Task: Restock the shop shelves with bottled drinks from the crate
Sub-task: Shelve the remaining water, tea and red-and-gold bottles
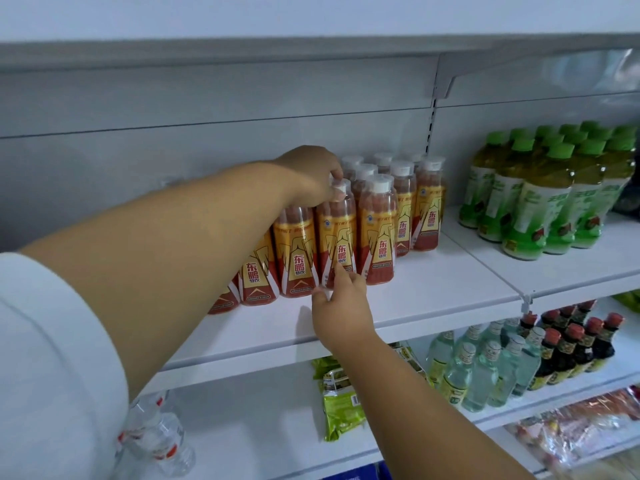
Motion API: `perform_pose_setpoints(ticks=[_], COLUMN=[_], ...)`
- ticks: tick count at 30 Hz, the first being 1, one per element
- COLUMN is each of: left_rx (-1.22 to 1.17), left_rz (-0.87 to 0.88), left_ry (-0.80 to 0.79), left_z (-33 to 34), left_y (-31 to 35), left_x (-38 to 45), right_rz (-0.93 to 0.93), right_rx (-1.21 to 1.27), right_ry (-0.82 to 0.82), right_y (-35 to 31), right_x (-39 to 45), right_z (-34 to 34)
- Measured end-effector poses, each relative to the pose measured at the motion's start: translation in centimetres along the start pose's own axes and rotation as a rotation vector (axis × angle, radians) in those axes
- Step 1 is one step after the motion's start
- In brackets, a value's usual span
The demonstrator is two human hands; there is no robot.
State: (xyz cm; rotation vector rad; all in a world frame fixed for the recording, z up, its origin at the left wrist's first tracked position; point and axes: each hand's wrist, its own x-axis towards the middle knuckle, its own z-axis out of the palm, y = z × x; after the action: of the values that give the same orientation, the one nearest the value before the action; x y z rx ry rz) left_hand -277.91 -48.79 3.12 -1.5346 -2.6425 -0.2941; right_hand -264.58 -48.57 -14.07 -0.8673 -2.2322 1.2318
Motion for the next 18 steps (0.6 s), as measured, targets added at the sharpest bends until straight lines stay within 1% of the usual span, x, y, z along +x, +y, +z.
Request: perform_pose_setpoints(ticks=[10,15,17,18], left_rx=[-0.011,0.06,0.14,0.159], left_rz=[-0.036,-0.05,-0.045,-0.029], left_ry=[0.002,0.002,0.045,0.099], left_z=[0.1,0.8,0.8,0.8], left_y=[0.2,0.7,1.5,2.0], left_x=[-0.2,-0.7,-1.6,-2.3], right_rz=[0.033,0.0,-0.036,-0.059], right_rx=[0.011,0.012,0.001,0.0], right_ry=[-0.019,0.021,0.032,0.045], right_y=[-0.4,-1.2,-1.7,-1.9], right_x=[-0.1,-0.8,-1.3,-1.7], right_z=[-0.4,-1.0,-1.5,-1.9])
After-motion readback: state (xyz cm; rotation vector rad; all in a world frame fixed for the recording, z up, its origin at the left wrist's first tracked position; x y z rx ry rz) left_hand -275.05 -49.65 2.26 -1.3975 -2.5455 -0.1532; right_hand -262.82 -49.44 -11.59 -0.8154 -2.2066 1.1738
